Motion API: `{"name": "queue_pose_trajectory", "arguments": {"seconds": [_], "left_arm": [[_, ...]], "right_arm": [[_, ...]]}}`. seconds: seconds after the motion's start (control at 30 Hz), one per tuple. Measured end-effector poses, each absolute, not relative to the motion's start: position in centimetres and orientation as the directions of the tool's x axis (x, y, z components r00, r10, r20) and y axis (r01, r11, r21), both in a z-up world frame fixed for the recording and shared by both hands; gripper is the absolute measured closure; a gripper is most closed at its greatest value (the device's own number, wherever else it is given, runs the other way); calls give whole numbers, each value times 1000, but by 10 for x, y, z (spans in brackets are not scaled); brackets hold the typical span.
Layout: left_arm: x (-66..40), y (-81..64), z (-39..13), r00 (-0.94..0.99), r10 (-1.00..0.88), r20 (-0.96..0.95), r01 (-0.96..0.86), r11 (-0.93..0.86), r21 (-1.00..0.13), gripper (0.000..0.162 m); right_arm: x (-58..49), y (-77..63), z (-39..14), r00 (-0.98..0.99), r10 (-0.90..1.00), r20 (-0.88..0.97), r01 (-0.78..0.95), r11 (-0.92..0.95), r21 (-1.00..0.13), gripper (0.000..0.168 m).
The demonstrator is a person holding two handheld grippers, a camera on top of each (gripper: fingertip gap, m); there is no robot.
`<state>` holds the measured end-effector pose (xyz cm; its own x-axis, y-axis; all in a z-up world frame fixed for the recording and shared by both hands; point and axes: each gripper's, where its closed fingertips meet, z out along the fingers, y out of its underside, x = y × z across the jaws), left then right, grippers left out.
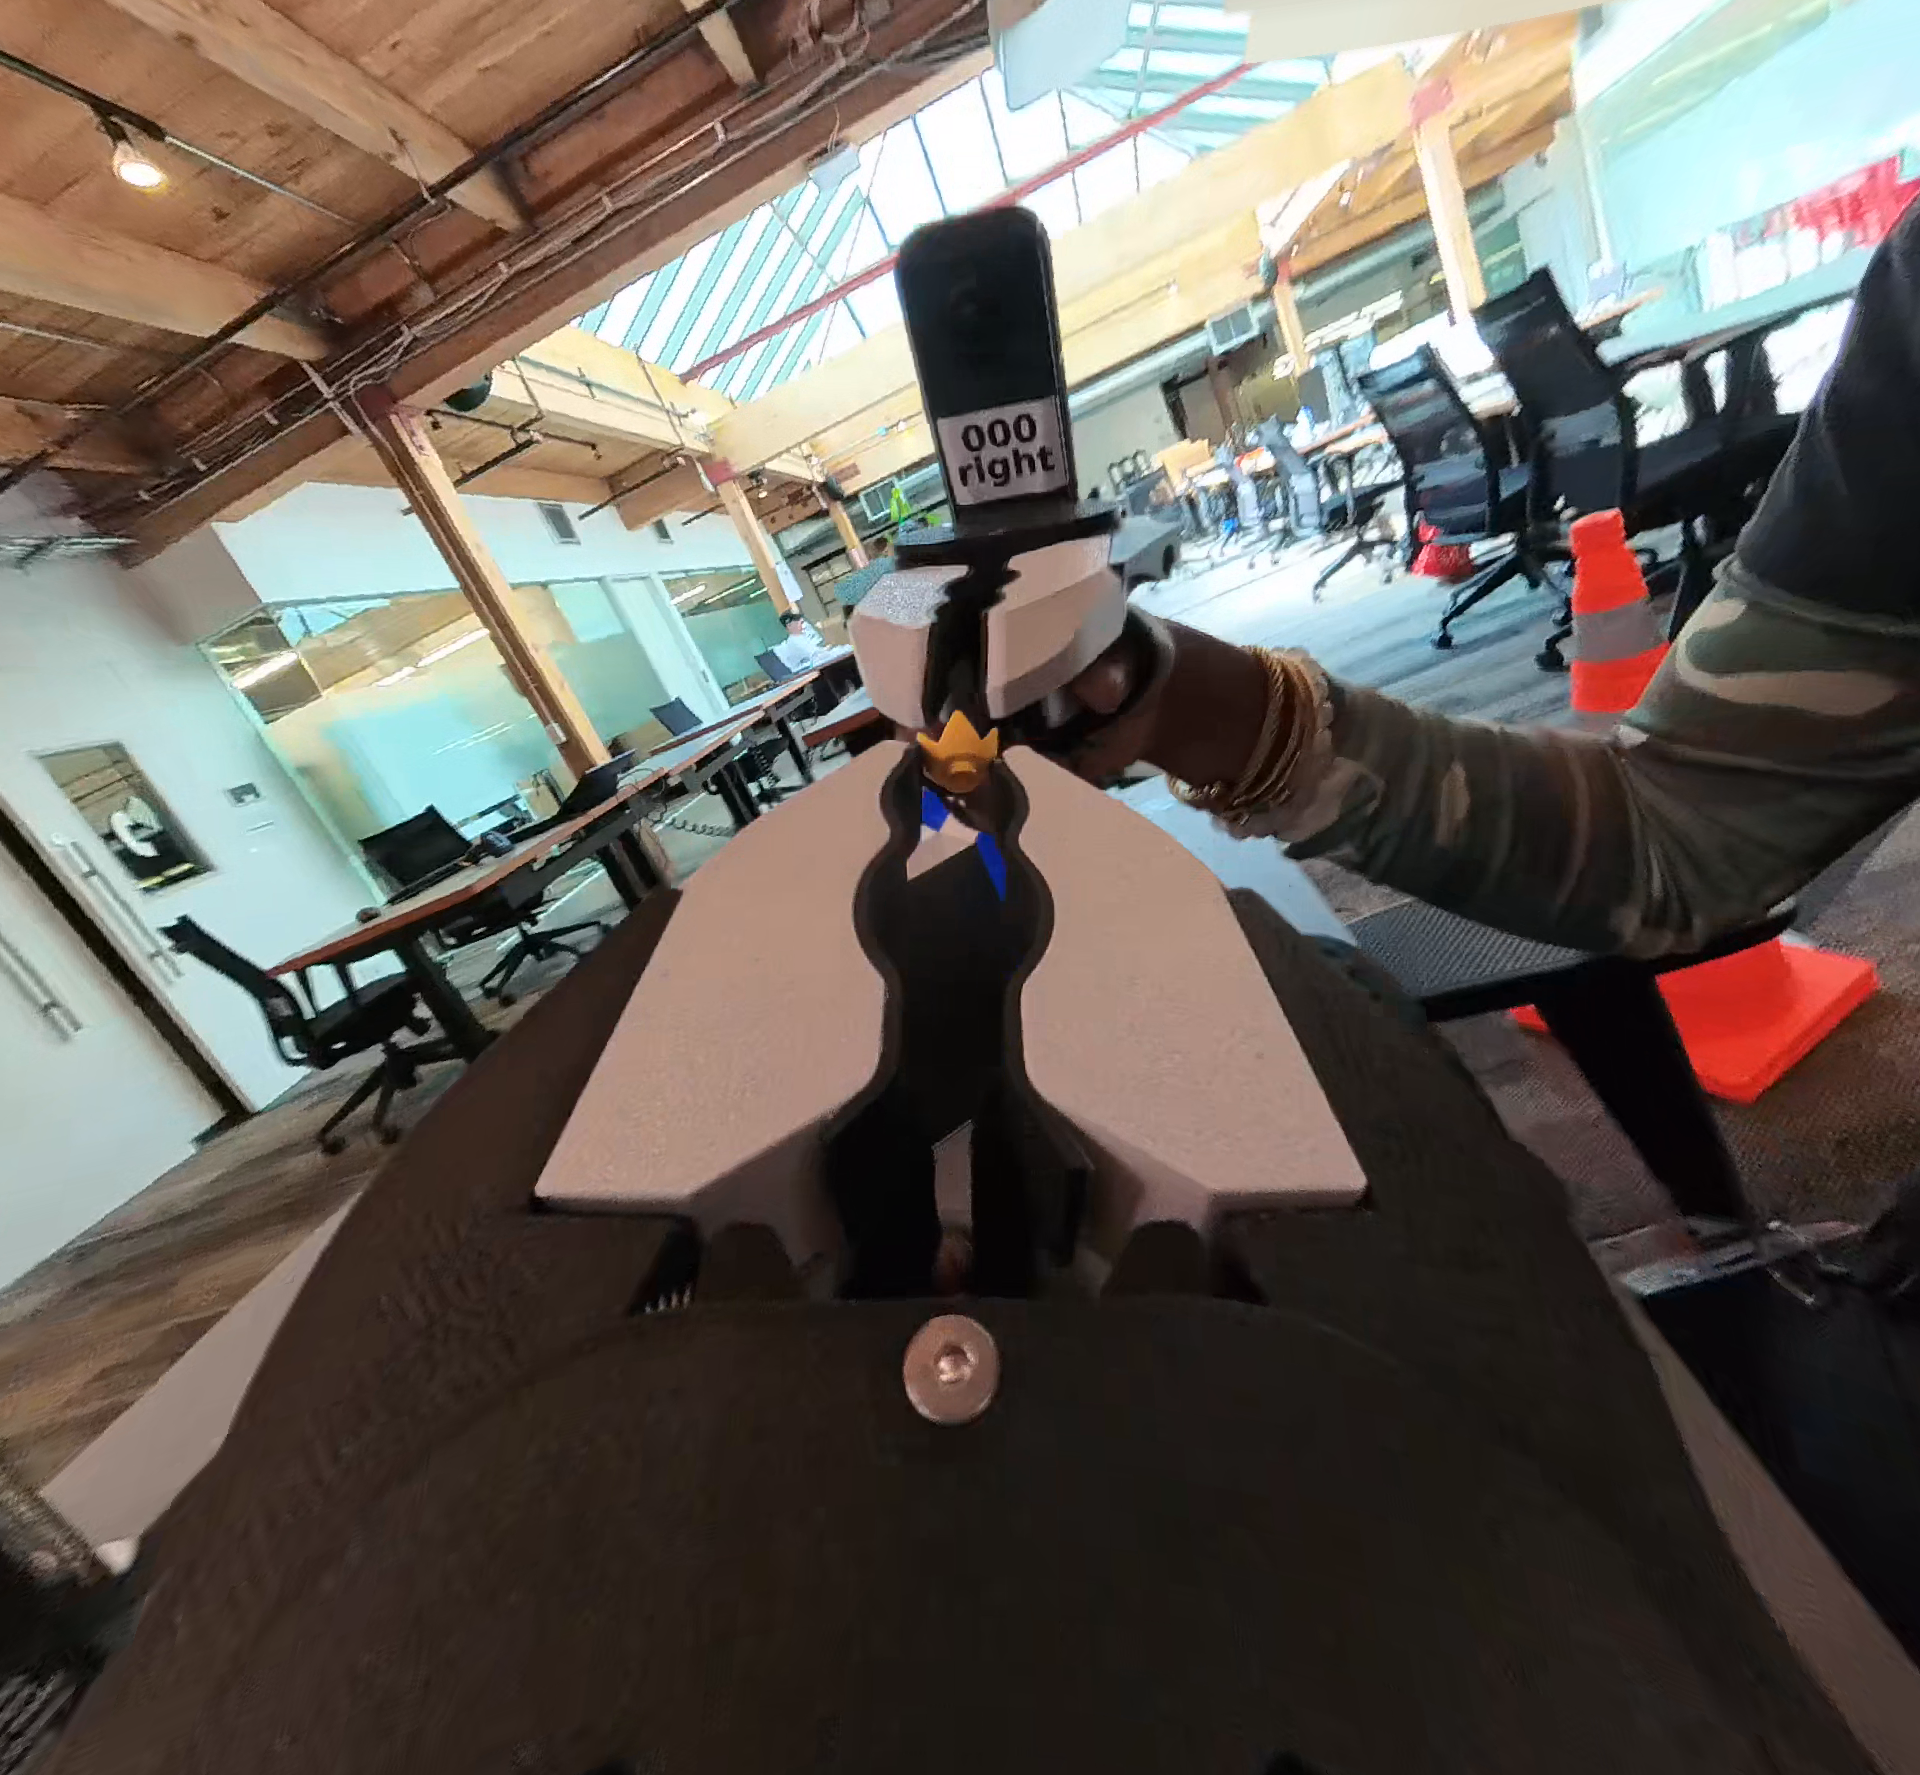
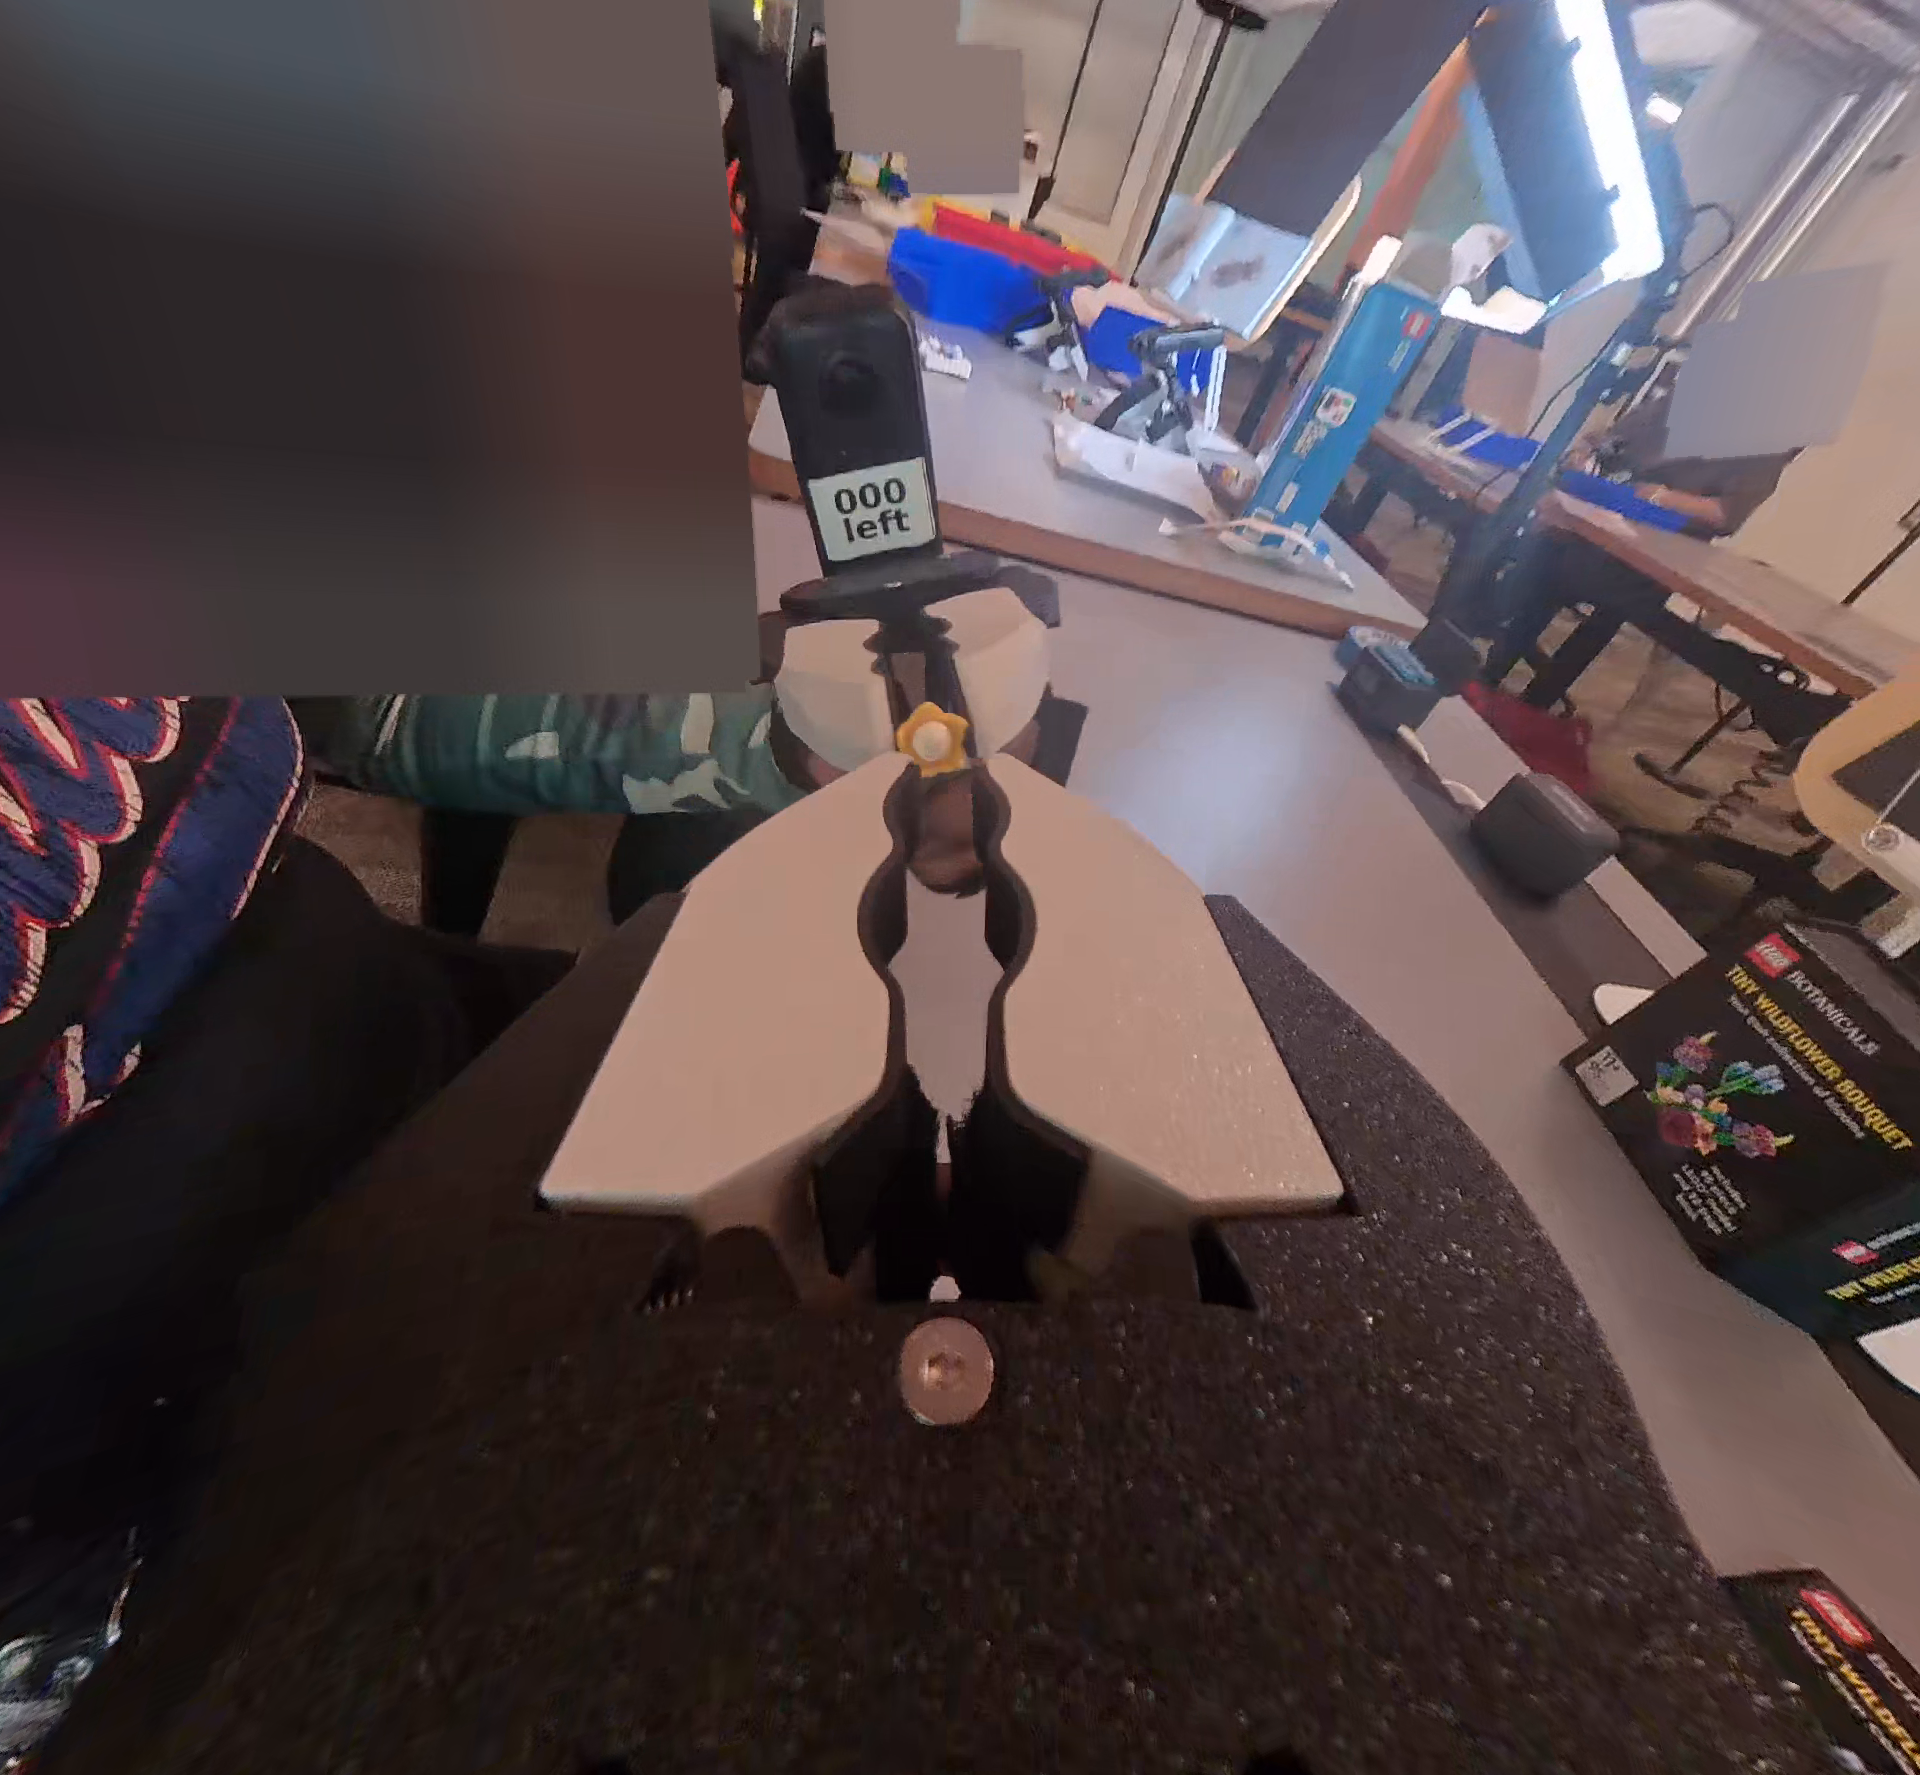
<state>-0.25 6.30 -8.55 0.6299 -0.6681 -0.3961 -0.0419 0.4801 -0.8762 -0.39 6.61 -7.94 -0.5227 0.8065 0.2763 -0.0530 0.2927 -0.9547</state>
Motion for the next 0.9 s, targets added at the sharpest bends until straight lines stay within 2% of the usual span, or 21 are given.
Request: {"name": "queue_pose_trajectory", "arguments": {"seconds": [0.33,0.47,0.6,0.7,0.83,0.9], "left_arm": [[-1,66,-91,636,-582,-507,-194,515,-835,149],[-2,70,-96,620,-522,-586,-320,513,-796,149],[-1,69,-93,609,-463,-644,-388,533,-751,150],[-8,73,-91,596,-328,-733,-513,547,-662,149],[-10,74,-83,474,-72,-878,-723,537,-434,149],[-4,72,-81,428,-23,-904,-759,534,-373,149]], "right_arm": [[-12,63,-92,-538,813,222,30,282,-959,162],[-12,66,-96,-525,819,230,54,301,-952,162],[-11,65,-93,-564,818,114,73,188,-980,163],[-10,65,-87,-580,814,30,80,94,-992,164],[-11,71,-79,-578,808,-113,103,-65,-993,163],[-10,72,-76,-589,800,-115,84,-81,-993,163]]}}
